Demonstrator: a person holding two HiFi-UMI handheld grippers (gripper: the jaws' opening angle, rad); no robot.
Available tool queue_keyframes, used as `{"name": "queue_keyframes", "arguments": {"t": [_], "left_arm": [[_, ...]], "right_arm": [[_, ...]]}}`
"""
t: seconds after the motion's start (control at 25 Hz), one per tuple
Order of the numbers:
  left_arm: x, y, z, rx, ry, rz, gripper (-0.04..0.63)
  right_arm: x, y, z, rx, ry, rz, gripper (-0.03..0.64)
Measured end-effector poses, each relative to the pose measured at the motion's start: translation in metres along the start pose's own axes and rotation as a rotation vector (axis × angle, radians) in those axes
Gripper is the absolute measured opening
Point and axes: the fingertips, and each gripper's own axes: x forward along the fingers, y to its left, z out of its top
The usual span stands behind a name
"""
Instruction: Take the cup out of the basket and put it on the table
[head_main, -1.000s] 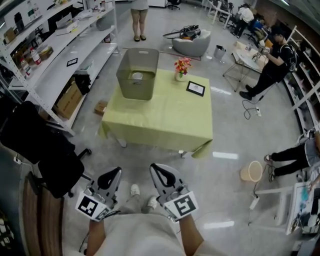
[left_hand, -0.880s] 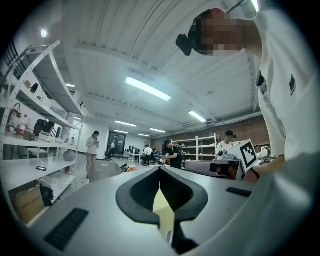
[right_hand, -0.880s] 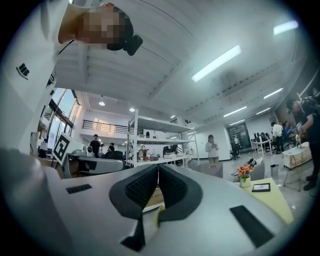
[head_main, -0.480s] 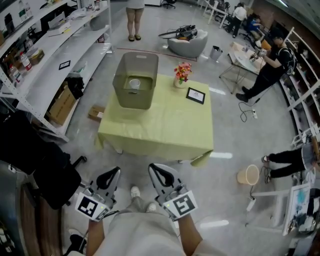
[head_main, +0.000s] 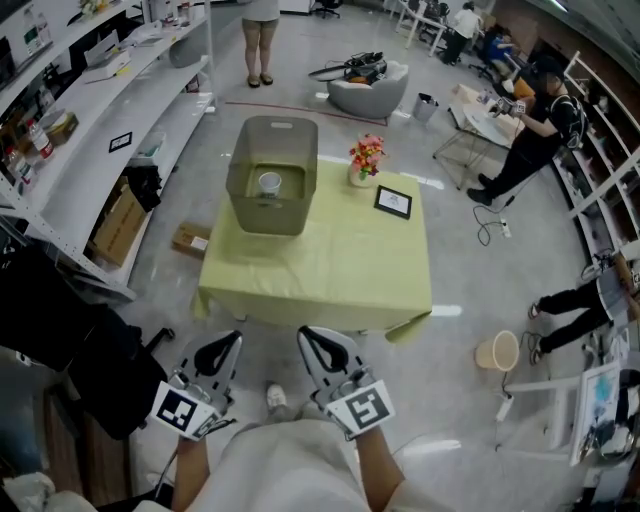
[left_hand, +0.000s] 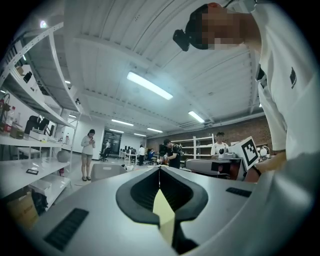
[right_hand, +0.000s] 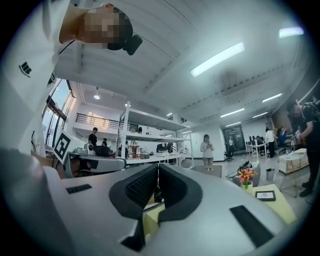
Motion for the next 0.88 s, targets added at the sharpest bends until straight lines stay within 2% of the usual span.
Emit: {"name": "queue_keyframes", "arguments": {"t": [0.44,0.88], "left_arm": [[0.035,0.034,0.003,-0.005,-0.002,0.015,0.011],[0.115,0.084,-0.004,-0.029,0.009,0.058,0.011]], "right_arm": [[0.039,-0.031,0.000,-0.008,0.006,0.031,0.011],[0.099,-0.111,-0.007,0.004,-0.006,0.080,0.011]]}}
